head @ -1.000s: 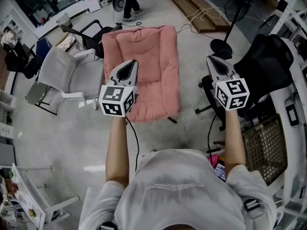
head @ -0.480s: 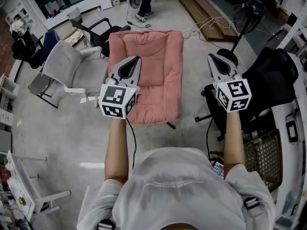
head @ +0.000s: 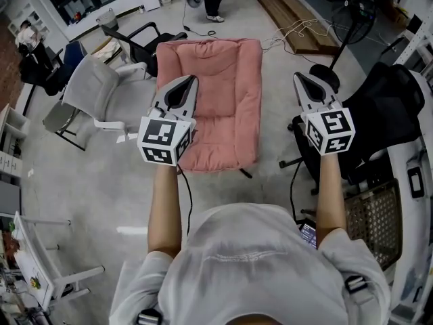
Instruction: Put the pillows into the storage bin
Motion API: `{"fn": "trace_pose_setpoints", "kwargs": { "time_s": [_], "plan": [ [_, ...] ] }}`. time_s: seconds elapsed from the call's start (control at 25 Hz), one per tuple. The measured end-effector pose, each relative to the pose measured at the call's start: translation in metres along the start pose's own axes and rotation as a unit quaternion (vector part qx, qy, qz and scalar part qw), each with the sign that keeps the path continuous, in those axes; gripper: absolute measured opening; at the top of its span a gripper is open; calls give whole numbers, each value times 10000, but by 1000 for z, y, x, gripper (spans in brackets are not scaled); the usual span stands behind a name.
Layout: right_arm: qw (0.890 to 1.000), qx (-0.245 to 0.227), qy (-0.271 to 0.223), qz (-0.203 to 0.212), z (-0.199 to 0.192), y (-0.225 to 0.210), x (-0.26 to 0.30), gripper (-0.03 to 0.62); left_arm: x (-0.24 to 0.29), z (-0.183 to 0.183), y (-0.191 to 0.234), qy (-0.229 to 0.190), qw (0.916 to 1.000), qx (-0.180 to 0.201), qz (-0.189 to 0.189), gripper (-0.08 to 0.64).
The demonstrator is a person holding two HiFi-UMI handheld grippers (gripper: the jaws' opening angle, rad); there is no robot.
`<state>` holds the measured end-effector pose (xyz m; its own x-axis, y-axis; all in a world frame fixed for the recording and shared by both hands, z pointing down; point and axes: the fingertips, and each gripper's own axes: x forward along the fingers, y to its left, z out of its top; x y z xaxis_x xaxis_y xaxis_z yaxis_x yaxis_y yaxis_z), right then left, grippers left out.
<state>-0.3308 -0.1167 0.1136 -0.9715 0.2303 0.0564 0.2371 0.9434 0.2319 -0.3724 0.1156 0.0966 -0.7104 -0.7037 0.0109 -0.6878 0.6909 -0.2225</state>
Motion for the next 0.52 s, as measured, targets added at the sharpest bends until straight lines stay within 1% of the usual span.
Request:
{"fn": "trace_pose_setpoints", "kwargs": {
  "time_s": [0.28, 0.52],
  "plan": [
    [10000, 1, 27, -1, -2, 7, -4, 23, -5, -3, -2, 29, 10000, 27, -62, 15],
    [9999, 21, 90, 87, -7, 15, -4, 23, -8, -8, -2, 35, 10000, -20, -83, 15]
  ]
}}
